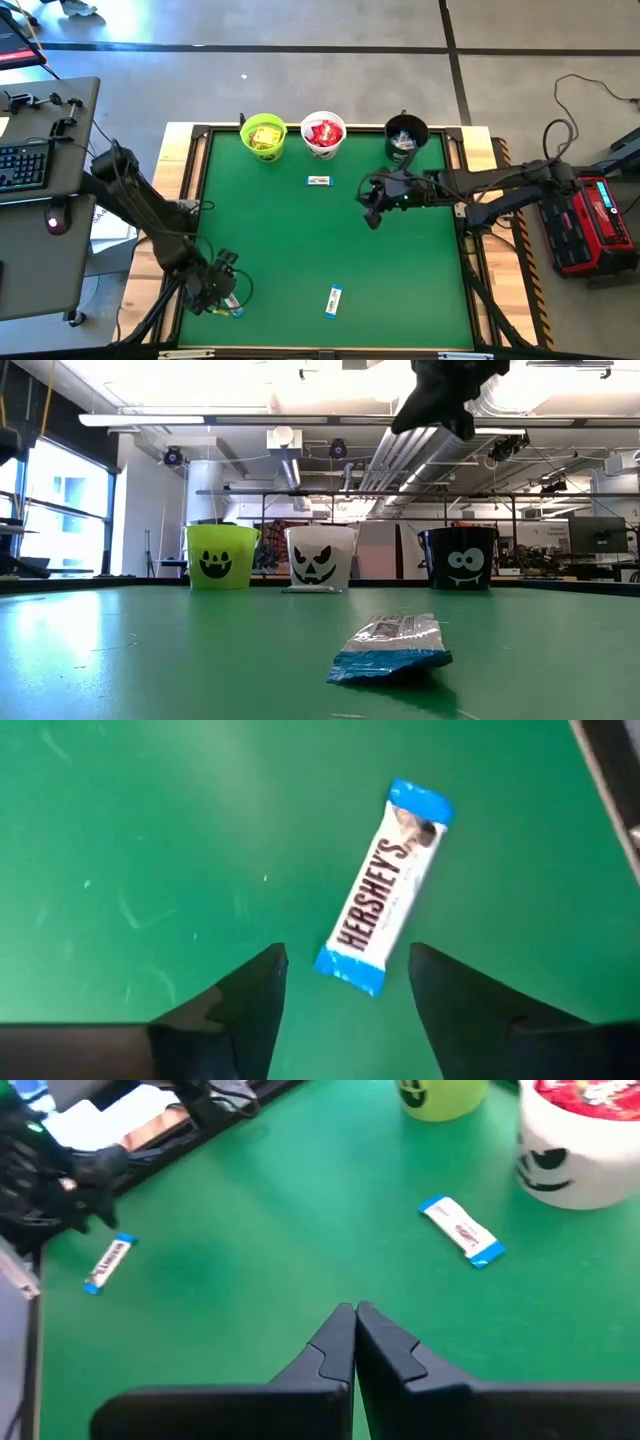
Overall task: Sort candy by brand, put in halloween buckets
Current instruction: Put the white chocolate bar into the black bucket
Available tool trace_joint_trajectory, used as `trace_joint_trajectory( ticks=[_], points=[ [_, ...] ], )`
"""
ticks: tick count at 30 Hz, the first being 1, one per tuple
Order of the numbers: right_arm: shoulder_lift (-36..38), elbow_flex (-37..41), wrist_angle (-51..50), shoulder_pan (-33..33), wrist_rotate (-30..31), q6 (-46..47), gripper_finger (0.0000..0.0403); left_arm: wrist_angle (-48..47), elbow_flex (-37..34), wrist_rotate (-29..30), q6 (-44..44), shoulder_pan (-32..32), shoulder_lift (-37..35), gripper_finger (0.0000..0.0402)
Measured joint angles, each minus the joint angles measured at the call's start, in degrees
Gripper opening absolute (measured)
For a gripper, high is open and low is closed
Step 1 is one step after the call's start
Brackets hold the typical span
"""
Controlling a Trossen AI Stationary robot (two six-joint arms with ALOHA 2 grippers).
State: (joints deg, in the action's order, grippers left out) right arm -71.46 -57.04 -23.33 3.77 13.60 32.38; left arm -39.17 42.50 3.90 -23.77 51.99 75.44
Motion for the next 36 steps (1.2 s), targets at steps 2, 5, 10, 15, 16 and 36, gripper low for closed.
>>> trace_joint_trajectory(
  ticks=[2, 5, 10, 15, 16, 36],
  points=[
    [0.0, 0.0, 0.6, 0.5, 0.0, 0.1, 0.0000, 1.3, 0.0, 0.1, 0.5, 0.0, 2.4, 0.0209],
    [0.0, 0.0, 1.1, 1.0, 0.3, 0.2, 0.0000, 2.3, 0.0, 0.4, 1.3, 0.0, 5.5, 0.0211],
    [0.0, 0.0, 1.2, 1.2, 0.3, 0.2, 0.0000, 2.2, 0.0, -0.5, 0.9, 0.7, 9.3, 0.0212],
    [0.0, 0.0, 1.3, 1.2, 0.2, -0.1, 0.0000, 2.3, 0.0, -0.7, 0.3, 1.9, 10.9, 0.0212],
    [0.0, 0.0, 1.3, 1.2, 0.0, -0.1, 0.0000, 2.3, 0.0, -0.7, 0.2, 2.1, 11.1, 0.0212],
    [0.0, 0.0, 1.4, 1.2, -0.1, -0.3, 0.0000, 1.7, 0.1, -4.7, -1.7, 3.4, 13.7, 0.0037]
  ],
)
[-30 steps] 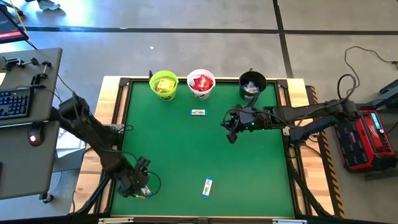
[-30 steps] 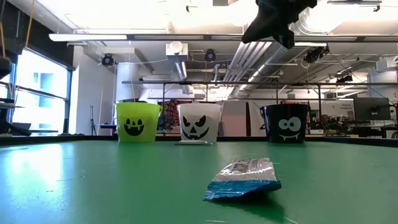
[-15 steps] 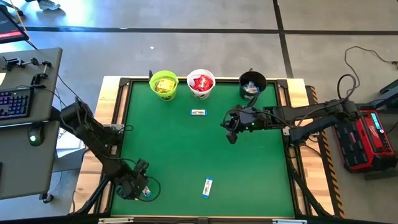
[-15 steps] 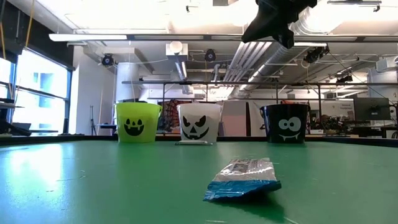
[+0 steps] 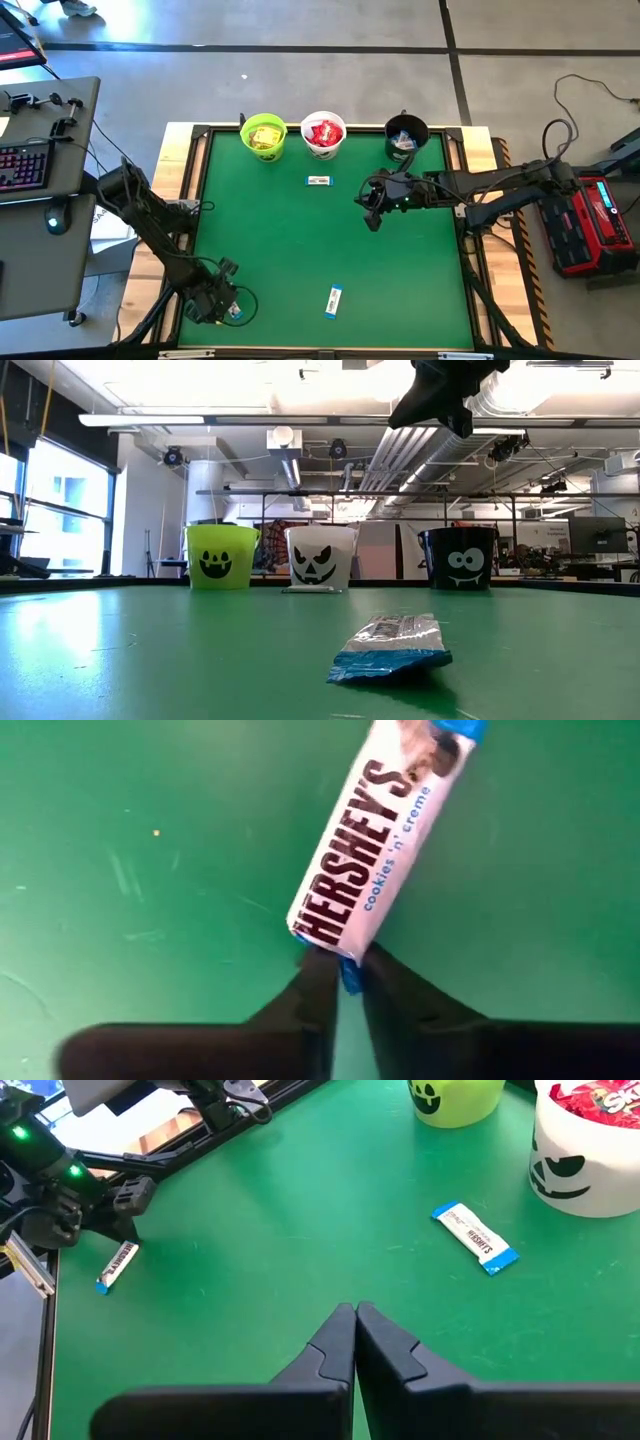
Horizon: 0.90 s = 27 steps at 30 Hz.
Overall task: Sort candy by brand, put in halloween buckets
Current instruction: Put the white chocolate bar into the black bucket
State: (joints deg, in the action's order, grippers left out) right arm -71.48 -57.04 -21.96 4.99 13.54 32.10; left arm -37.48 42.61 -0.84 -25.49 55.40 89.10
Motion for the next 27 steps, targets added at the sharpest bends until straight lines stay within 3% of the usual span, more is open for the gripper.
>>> trace_joint_trajectory(
  ticks=[3, 13, 17, 22, 27],
  points=[
    [0.0, 0.0, 0.0, 0.0, 0.0, 0.0, 0.0000, 0.3, 0.0, -0.7, -0.9, 0.0, 0.0, 0.0007],
    [0.0, 0.0, 1.7, 0.0, -1.3, -2.4, 0.0000, 2.0, -0.5, -5.0, -6.2, -4.3, -4.2, 0.0000],
    [0.0, 0.0, 3.9, 0.0, -3.6, -2.5, 0.0000, 2.9, -0.4, -7.6, -6.9, -8.3, -7.6, 0.0000],
    [-1.1, 0.0, 6.1, -0.1, -10.7, 0.3, 0.0000, 5.6, -0.8, -11.3, -6.8, -14.3, -12.5, 0.0000],
    [-3.3, 0.0, 7.5, 2.1, -11.1, -2.4, 0.0014, 9.4, -1.9, -16.3, -7.3, -21.6, -17.6, 0.0000]
  ],
)
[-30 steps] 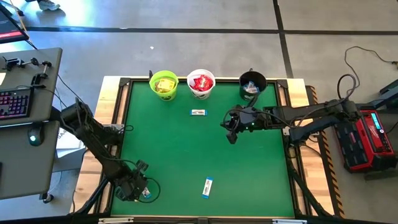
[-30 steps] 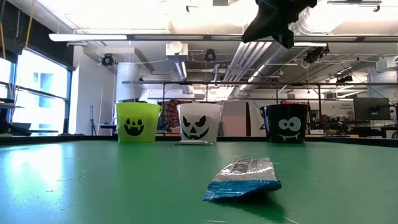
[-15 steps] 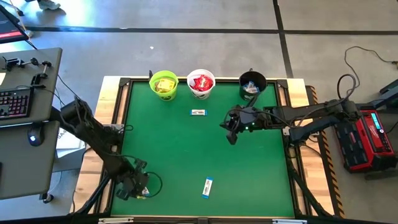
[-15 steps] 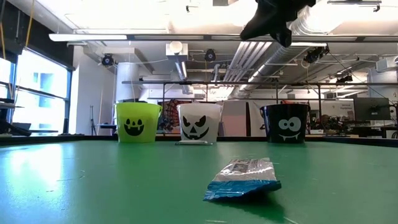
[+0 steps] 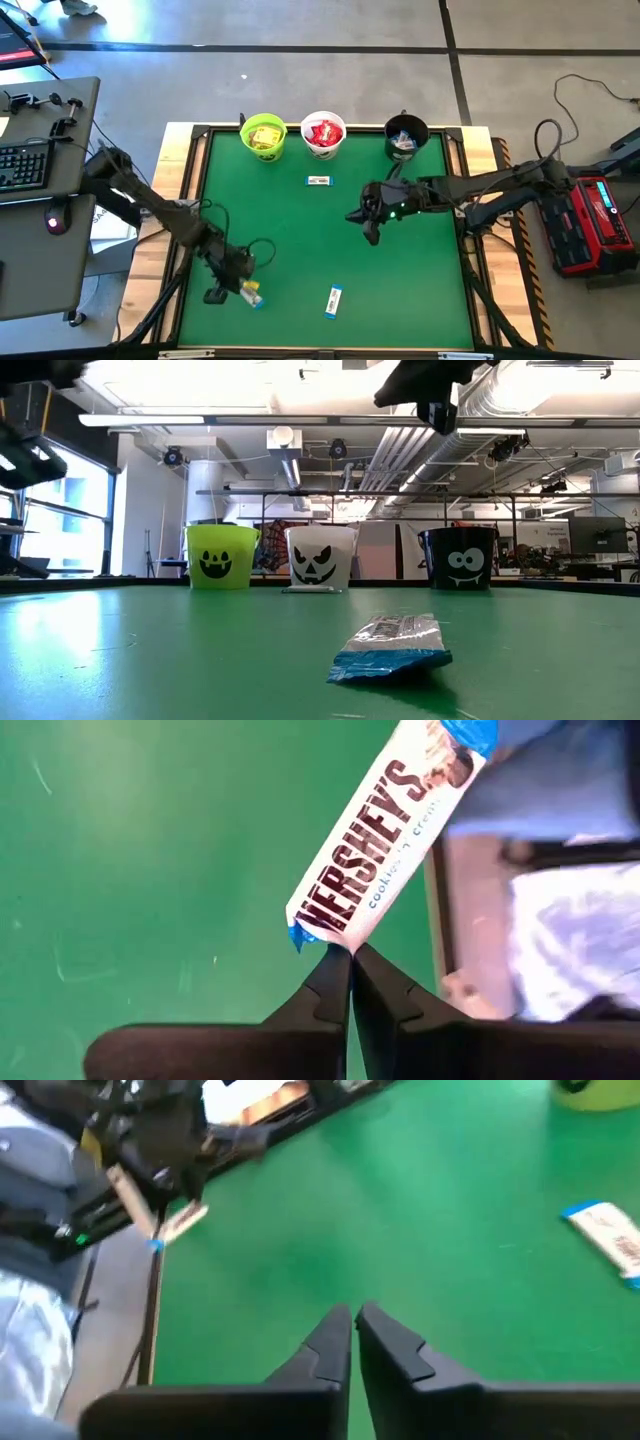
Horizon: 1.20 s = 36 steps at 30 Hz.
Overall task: Sort candy by brand, put in halloween buckets
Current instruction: Put the white chocolate bar into the black bucket
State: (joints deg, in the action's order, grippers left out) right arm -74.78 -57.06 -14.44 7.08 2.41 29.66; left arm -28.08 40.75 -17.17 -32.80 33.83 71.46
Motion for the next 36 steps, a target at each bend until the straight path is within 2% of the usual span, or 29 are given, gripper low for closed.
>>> trace_joint_trajectory(
  ticks=[7, 14, 20, 27, 31, 36],
  points=[
    [-3.9, -2.0, 4.0, 4.1, 0.8, -7.5, 0.0093, 6.8, 0.0, -11.6, -3.9, -11.8, -3.6, 0.0000],
    [-11.1, -14.3, 2.2, 7.1, 3.5, -21.0, 0.0148, 16.1, 0.0, -24.4, -13.3, -21.3, -3.5, 0.0000],
    [-20.4, -29.7, -9.0, 7.4, 4.2, -33.1, 0.0154, 24.3, 0.0, -31.7, -21.3, -27.6, -3.5, 0.0000],
    [-30.2, -46.2, -22.9, 7.1, 3.5, -41.6, 0.0154, 32.6, 0.0, -36.0, -27.2, -32.6, -3.5, 0.0000],
    [-32.4, -51.0, -24.0, 6.8, 3.1, -43.9, 0.0154, 32.7, 0.0, -37.1, -27.6, -34.7, -3.5, 0.0000],
    [-33.3, -52.6, -23.6, 6.6, 2.0, -45.1, 0.0154, 35.1, 0.0, -37.5, -28.4, -36.8, -3.5, 0.0000]
  ],
)
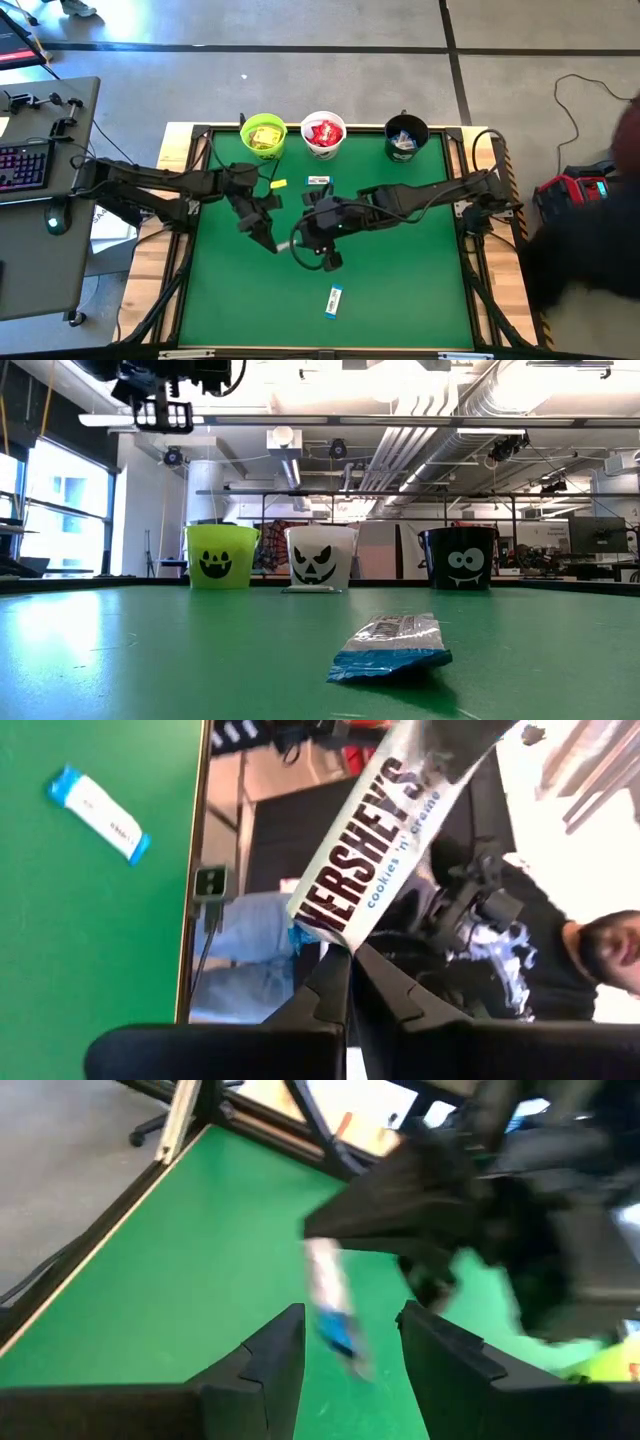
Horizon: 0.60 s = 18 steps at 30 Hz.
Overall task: Sort candy by brand, put in halloween buckets
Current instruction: Put the white chocolate bar into the black bucket
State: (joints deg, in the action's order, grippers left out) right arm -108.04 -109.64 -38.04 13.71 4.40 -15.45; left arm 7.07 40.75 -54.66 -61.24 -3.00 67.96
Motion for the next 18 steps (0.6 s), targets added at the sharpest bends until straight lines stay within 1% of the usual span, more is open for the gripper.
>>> trace_joint_trajectory(
  ticks=[3, 8, 10, 13, 18],
  points=[
    [-0.1, 0.8, 1.0, -0.3, -1.6, 0.2, 0.0154, 2.4, 0.0, -0.2, -1.9, -0.9, 0.0, 0.0000],
    [-0.1, 0.9, 2.1, -0.6, -1.6, 0.3, 0.0153, 3.6, 0.0, 0.1, -3.3, -1.6, 0.0, 0.0000],
    [-0.1, 1.0, 2.4, -0.6, -1.7, 0.4, 0.0146, 3.6, 0.0, 0.6, -3.7, -1.6, 0.0, 0.0000],
    [-0.1, 1.0, 2.5, -0.6, -1.7, 0.4, 0.0119, 3.6, 0.0, 0.8, -4.2, -1.6, 0.0, 0.0000],
    [-0.1, 1.0, 2.4, -0.6, -2.0, 0.4, 0.0044, 5.0, 0.0, 0.9, -4.8, -1.6, 0.0, 0.0000]
  ],
)
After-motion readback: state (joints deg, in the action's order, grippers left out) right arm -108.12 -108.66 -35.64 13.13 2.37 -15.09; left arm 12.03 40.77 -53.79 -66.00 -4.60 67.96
